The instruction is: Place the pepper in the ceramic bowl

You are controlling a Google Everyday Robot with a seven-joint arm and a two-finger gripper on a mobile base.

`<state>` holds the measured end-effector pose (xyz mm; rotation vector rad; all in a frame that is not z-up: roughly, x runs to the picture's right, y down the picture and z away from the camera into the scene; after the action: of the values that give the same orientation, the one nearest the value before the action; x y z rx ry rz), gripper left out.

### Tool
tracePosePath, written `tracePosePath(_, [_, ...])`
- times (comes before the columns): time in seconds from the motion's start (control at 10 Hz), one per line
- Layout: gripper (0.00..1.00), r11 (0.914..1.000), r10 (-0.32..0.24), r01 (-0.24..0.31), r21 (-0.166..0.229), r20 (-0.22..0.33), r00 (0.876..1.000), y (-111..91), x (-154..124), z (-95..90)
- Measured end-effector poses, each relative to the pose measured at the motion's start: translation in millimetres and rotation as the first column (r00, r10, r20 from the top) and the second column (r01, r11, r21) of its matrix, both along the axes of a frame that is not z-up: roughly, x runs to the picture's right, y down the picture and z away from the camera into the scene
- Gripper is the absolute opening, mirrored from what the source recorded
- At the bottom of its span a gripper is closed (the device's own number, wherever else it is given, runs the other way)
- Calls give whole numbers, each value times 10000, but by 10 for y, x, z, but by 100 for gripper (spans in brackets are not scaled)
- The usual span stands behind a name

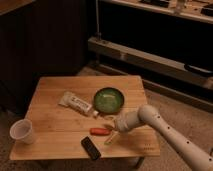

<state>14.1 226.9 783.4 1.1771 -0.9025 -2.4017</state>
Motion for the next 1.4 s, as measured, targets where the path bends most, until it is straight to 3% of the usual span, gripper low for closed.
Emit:
tracePosePath(0.4, [80,9983,7,-6,-582,7,10000,138,94,50])
tracePosePath(0.8, [80,9961,80,-14,-879,748,9972,199,-67,211])
tracePosePath(1.2, [80,9946,121,61,-1039,1731,9848,171,-380,391])
tracePosePath(1.4, [80,9948,119,56,-1022,1699,9854,176,-384,393])
